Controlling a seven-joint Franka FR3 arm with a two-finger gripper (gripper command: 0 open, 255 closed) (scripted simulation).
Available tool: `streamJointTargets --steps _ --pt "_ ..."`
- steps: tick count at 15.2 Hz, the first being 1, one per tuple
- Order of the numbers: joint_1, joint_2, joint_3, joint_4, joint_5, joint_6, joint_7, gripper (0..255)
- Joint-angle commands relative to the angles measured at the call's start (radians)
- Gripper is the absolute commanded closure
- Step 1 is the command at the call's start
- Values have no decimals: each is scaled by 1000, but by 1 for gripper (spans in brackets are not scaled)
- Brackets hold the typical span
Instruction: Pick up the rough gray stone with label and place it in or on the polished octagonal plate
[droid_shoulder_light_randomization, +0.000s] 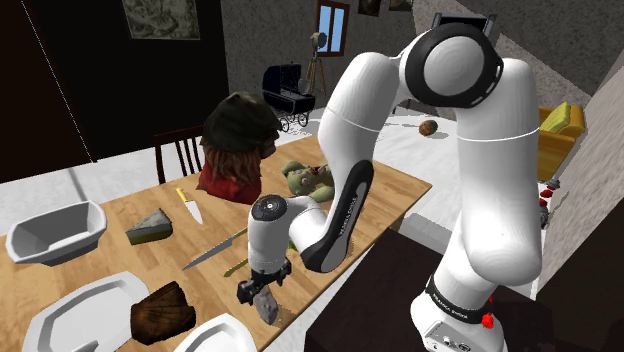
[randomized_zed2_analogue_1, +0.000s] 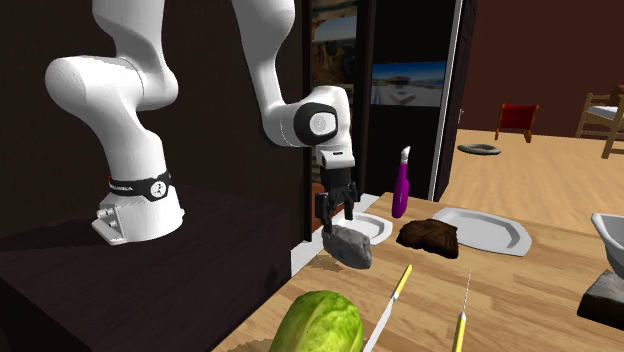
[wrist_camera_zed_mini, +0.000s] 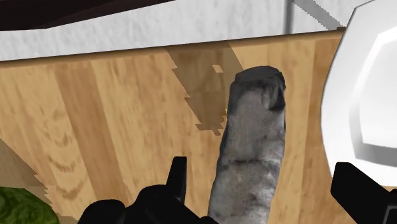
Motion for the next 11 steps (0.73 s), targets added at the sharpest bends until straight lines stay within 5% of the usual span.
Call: streamJointTargets --steps 1,5,11 --pt "28 41 -34 27 -42 14 38 0" --pt "78 114 -100 67 -116 51 101 0" --pt "78 114 -101 67 -115 52 100 0"
